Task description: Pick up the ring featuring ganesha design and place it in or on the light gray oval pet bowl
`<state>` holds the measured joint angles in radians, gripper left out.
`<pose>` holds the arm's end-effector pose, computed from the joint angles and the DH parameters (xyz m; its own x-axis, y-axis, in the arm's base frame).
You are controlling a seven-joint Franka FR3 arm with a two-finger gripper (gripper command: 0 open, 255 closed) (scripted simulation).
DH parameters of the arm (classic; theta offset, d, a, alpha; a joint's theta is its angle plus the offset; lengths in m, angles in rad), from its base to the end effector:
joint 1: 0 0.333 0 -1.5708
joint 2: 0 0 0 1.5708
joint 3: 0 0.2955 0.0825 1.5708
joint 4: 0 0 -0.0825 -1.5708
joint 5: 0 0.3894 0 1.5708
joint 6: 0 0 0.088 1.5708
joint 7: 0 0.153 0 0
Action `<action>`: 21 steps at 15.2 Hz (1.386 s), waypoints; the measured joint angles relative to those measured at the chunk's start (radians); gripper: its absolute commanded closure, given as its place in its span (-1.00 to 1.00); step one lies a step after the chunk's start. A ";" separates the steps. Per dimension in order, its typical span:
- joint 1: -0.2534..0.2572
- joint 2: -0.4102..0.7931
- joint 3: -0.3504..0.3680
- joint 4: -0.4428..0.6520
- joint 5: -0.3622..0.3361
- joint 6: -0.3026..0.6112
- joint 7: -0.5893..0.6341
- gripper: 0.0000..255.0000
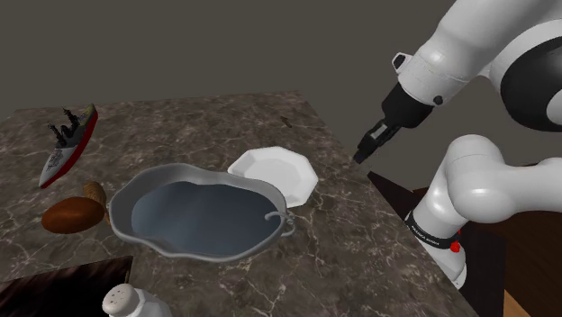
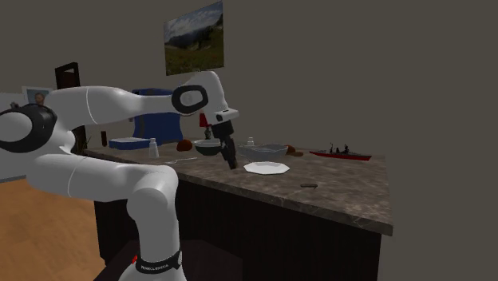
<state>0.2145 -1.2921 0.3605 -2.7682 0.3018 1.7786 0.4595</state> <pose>0.2093 0.1651 0.4713 0.9562 -0.1193 0.2674 -0.1008 -0.9915 -0.0821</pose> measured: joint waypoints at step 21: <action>-0.059 0.135 -0.078 0.334 -0.078 -0.196 -0.008 1.00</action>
<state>0.1555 -1.1569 0.2827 -2.4346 0.2238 1.5823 0.4516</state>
